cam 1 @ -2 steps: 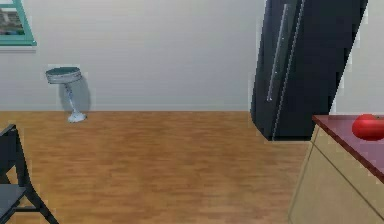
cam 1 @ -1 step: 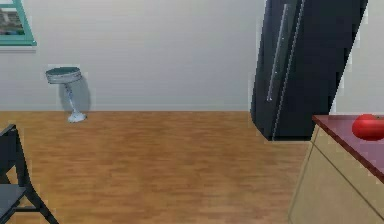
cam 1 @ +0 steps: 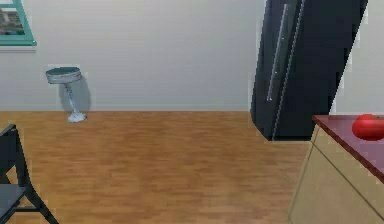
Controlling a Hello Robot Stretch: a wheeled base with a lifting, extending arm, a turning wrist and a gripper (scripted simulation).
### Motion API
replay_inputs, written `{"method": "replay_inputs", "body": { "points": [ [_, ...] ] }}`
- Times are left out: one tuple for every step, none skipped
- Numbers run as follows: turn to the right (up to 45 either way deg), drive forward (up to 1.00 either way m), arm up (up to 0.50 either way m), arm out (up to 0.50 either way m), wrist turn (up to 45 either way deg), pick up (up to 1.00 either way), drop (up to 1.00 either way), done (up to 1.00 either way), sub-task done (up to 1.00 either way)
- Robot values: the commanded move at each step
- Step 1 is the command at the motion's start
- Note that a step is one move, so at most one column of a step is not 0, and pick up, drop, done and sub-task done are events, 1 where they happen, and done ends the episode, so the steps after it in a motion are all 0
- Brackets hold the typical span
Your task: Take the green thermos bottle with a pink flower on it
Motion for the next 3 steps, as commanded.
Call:
{"method": "replay_inputs", "body": {
  "points": [
    [0.0, 0.0, 0.0, 0.0, 45.0, 0.0, 0.0, 0.0, 0.0],
    [0.0, 0.0, 0.0, 0.0, 45.0, 0.0, 0.0, 0.0, 0.0],
    [0.0, 0.0, 0.0, 0.0, 45.0, 0.0, 0.0, 0.0, 0.0]
  ]
}}
